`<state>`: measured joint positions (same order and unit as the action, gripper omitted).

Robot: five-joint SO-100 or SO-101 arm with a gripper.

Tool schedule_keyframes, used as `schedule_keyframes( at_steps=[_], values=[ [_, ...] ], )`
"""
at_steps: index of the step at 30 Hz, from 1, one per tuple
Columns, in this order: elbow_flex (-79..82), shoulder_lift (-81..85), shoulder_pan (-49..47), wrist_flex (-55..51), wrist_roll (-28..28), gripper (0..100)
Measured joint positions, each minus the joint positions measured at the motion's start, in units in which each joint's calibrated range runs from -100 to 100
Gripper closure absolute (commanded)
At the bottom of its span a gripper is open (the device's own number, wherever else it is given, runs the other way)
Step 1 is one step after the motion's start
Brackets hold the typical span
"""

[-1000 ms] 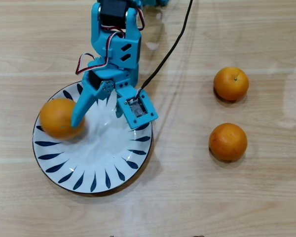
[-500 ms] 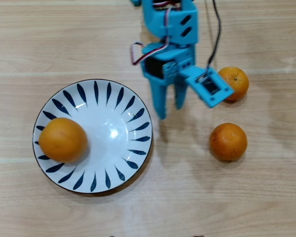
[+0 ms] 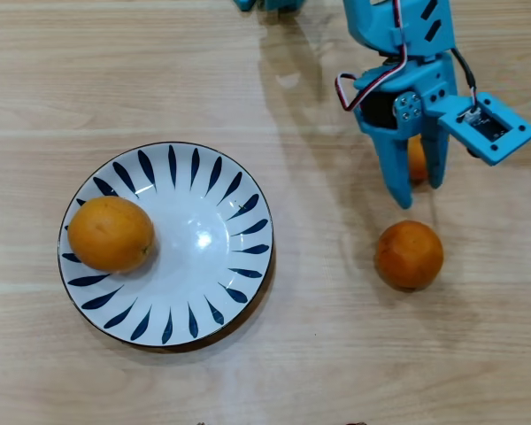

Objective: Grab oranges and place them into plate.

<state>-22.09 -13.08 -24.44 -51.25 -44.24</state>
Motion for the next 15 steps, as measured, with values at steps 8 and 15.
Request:
schedule_keyframes(
  at_steps=[8,15],
  values=[
    [-0.3,-9.8,-1.8,1.0,-8.5,70],
    [-0.4,-14.1,-3.9,11.8,-9.3,65]
  ],
)
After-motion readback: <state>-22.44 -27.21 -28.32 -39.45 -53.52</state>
